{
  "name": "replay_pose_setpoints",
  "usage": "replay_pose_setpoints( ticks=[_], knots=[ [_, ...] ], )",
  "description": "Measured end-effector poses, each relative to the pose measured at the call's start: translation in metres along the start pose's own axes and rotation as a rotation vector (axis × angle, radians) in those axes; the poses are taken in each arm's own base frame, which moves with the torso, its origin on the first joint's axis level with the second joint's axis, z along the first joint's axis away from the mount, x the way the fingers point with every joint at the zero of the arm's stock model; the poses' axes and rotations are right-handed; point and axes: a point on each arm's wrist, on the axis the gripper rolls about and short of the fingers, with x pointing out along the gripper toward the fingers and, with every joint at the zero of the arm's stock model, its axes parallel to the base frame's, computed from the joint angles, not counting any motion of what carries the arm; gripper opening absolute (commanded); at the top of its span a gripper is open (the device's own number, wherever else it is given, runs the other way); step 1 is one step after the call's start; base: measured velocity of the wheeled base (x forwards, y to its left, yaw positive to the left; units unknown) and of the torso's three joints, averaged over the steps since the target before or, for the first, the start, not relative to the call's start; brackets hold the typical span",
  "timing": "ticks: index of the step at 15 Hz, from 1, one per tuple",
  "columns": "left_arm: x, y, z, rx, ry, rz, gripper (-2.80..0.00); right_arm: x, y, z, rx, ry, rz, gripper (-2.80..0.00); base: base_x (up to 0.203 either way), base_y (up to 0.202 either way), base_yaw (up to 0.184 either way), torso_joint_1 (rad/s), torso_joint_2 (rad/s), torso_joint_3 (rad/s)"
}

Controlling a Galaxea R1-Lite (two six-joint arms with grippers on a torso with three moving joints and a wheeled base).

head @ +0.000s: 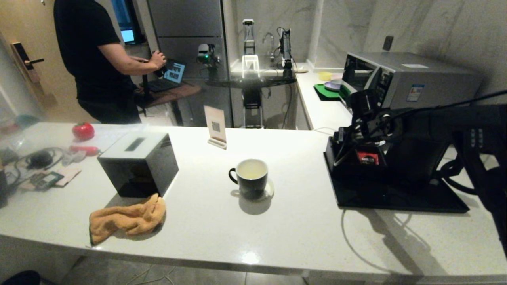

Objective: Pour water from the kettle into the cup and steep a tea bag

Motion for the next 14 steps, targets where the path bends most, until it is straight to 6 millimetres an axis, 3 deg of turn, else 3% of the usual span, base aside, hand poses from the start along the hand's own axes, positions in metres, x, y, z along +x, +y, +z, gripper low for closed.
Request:
replay_pose_setpoints(
  ticks=[14],
  knots=[
    [0.000,0.000,0.000,0.000,0.000,0.000,-2.80,-0.004,0.013,-0.001,0.180,0.000,0.084,0.00,0.000,0.000,0.000,0.000,0.00,0.000]
  ],
)
